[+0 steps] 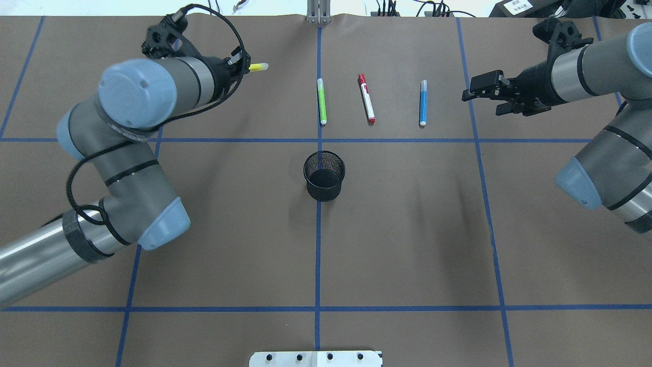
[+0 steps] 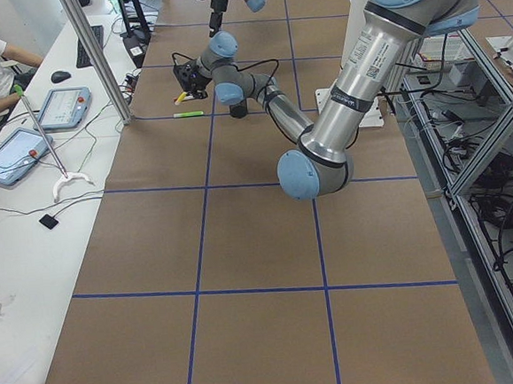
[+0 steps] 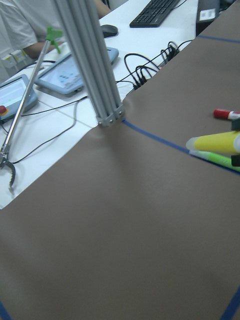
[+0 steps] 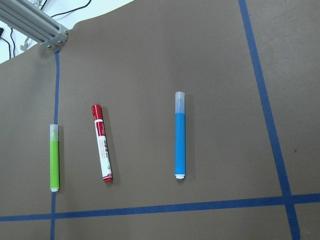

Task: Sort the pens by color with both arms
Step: 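Carry the yellow highlighter beside the green highlighter and release it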

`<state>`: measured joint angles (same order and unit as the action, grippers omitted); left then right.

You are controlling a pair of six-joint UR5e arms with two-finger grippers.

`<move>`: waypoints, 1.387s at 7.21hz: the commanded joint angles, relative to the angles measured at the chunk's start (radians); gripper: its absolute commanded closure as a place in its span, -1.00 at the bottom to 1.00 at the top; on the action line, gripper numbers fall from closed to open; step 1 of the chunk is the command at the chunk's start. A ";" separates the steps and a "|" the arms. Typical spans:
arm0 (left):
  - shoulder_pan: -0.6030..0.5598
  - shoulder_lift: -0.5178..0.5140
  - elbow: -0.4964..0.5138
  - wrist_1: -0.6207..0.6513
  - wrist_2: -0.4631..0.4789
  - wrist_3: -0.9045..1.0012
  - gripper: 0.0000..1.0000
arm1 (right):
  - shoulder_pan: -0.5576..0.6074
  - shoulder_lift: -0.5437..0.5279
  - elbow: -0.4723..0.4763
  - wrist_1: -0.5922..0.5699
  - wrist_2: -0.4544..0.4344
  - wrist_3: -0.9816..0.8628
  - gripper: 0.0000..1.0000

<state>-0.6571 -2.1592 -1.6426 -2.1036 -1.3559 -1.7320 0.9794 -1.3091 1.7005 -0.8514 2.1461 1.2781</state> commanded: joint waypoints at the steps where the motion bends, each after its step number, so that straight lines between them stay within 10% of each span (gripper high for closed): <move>1: 0.080 -0.016 0.103 0.011 0.244 0.032 1.00 | -0.001 -0.001 0.001 0.000 0.000 0.001 -0.98; 3: 0.091 -0.132 0.298 0.010 0.314 0.043 1.00 | -0.001 -0.004 0.002 0.000 -0.002 0.001 -0.98; 10: 0.088 -0.177 0.388 -0.006 0.313 0.078 1.00 | 0.001 -0.009 0.011 0.000 -0.002 0.001 -0.98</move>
<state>-0.5688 -2.3275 -1.2803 -2.1067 -1.0431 -1.6531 0.9800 -1.3171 1.7095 -0.8513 2.1445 1.2793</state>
